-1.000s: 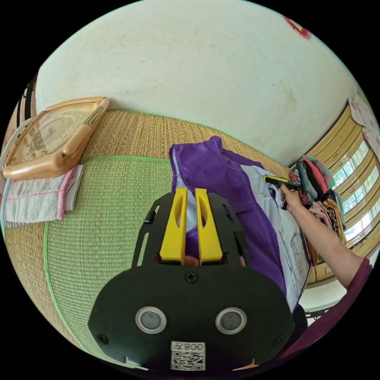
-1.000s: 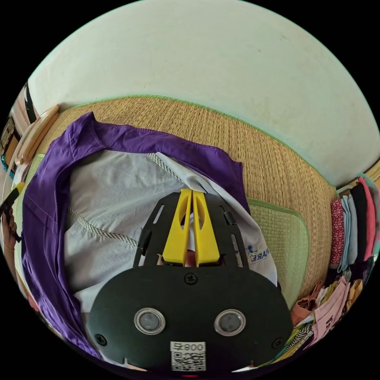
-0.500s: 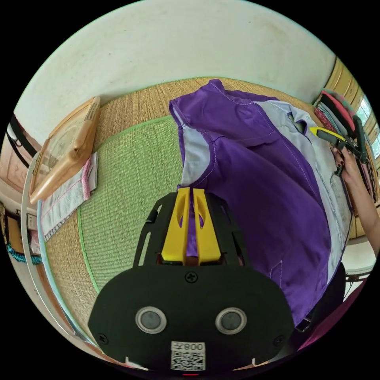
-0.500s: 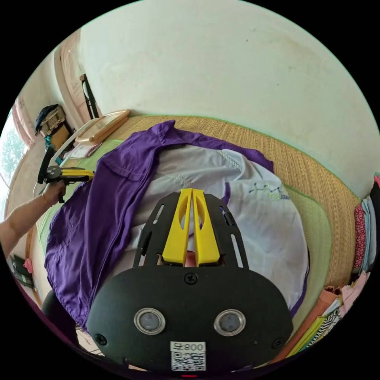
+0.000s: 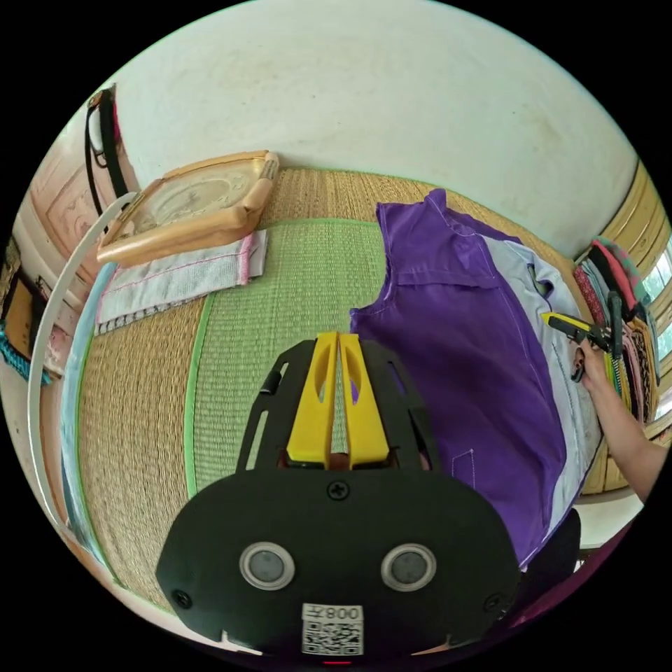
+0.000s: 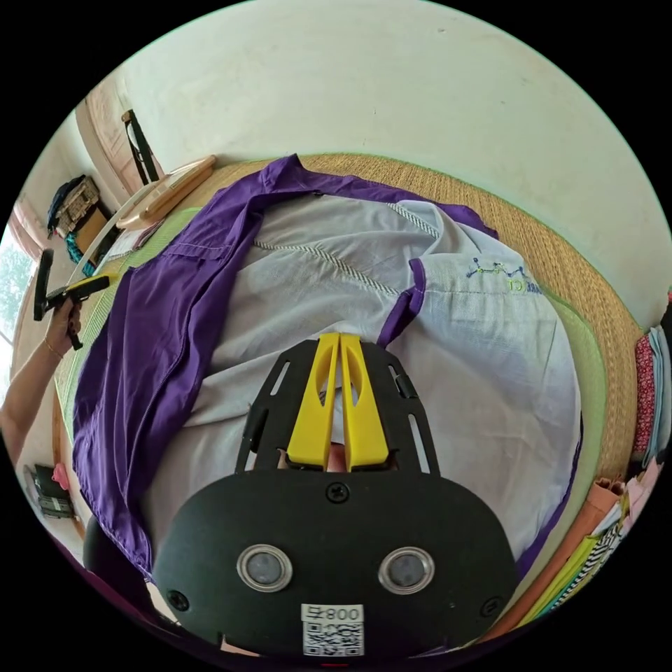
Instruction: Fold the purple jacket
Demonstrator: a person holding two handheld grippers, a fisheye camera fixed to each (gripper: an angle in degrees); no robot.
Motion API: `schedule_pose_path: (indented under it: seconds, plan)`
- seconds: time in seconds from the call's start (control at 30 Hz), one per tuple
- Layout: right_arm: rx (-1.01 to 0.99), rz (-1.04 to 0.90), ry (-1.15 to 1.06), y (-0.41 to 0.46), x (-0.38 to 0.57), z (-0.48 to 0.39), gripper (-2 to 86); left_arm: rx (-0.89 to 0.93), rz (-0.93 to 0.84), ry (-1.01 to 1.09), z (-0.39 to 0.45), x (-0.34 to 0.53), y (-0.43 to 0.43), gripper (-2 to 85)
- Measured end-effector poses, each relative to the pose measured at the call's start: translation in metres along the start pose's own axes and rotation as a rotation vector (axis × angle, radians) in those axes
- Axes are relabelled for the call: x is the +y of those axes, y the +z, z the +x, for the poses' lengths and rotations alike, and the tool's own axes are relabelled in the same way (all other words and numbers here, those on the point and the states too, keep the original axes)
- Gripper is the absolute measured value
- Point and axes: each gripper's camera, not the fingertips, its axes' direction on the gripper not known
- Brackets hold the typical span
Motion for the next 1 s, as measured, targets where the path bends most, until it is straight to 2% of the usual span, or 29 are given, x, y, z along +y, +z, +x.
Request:
schedule_pose_path:
  seconds: [0.1, 0.2, 0.37, 0.47, 0.73, 0.8, 1.0]
  plan:
    - [-0.049, 0.037, 0.021, -0.031, 0.009, 0.002, 0.0, 0.151, 0.008, -0.024, -0.010, 0.044, -0.027, 5.3]
    - [-0.175, 0.049, 0.007, -0.068, 0.046, -0.014, 0.0, 0.196, -0.047, -0.032, -0.017, 0.100, -0.052, 7.6]
    - [-0.163, -0.055, -0.028, -0.113, 0.129, -0.046, 0.0, 0.242, -0.166, -0.101, -0.038, 0.179, -0.068, 8.1]
    - [-0.081, -0.183, -0.038, -0.118, 0.175, -0.056, 0.1, 0.285, -0.236, -0.138, -0.052, 0.203, -0.067, 4.5]
    - [0.029, -0.268, -0.016, -0.172, 0.227, -0.031, 0.1, 0.270, -0.122, -0.328, -0.133, 0.241, -0.122, 1.6]
    - [0.001, -0.264, 0.016, -0.180, 0.233, -0.020, 0.1, 0.324, -0.102, -0.432, -0.162, 0.265, -0.132, 2.6]
    - [-0.001, -0.241, 0.032, -0.208, 0.217, -0.006, 0.3, 0.456, -0.083, -0.490, -0.180, 0.319, -0.164, 8.3]
